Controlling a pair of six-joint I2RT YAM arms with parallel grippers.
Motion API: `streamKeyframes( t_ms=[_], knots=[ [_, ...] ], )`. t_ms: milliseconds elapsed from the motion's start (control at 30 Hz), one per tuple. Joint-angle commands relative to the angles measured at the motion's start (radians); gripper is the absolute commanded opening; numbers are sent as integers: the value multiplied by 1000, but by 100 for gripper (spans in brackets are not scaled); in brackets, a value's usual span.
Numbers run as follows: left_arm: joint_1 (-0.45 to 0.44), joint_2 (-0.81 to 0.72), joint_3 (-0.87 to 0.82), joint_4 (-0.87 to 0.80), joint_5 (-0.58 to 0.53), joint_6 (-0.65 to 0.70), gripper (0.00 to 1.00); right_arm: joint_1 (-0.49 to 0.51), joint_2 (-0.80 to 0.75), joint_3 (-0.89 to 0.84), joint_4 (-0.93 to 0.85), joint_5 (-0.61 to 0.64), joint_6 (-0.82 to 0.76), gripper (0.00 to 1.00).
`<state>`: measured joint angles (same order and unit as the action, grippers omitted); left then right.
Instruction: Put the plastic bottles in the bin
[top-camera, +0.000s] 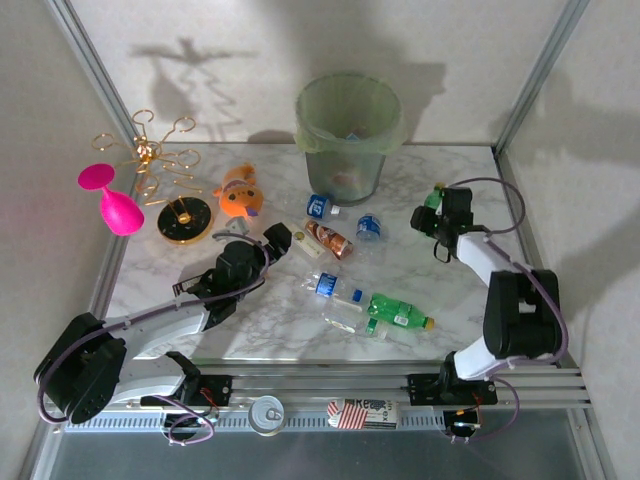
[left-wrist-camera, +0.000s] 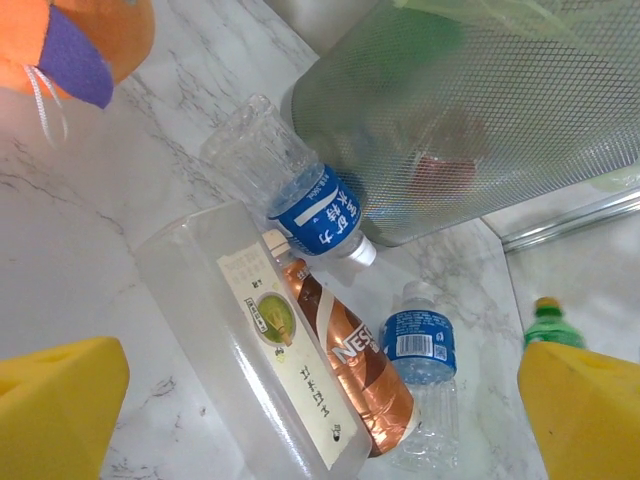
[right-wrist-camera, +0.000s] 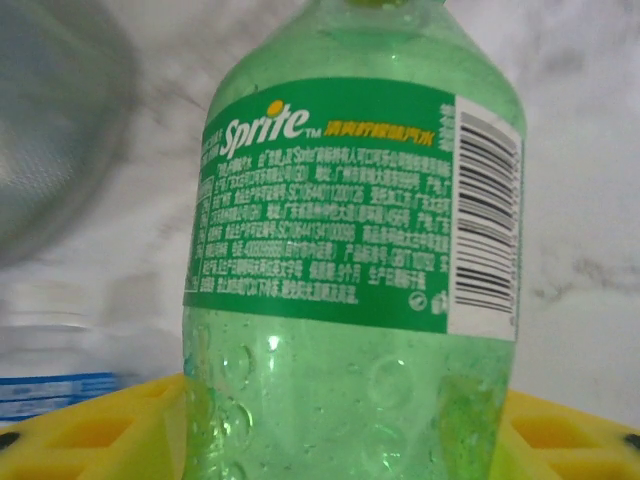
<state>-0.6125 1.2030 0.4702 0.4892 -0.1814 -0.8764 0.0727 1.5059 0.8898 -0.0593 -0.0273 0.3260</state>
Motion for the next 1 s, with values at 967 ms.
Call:
streamKeyframes(
  t_ms=[967],
  knots=[
    [143,-247,-189,-44,-7,16,100,265,359,936,-48,-198,39,48]
  ],
)
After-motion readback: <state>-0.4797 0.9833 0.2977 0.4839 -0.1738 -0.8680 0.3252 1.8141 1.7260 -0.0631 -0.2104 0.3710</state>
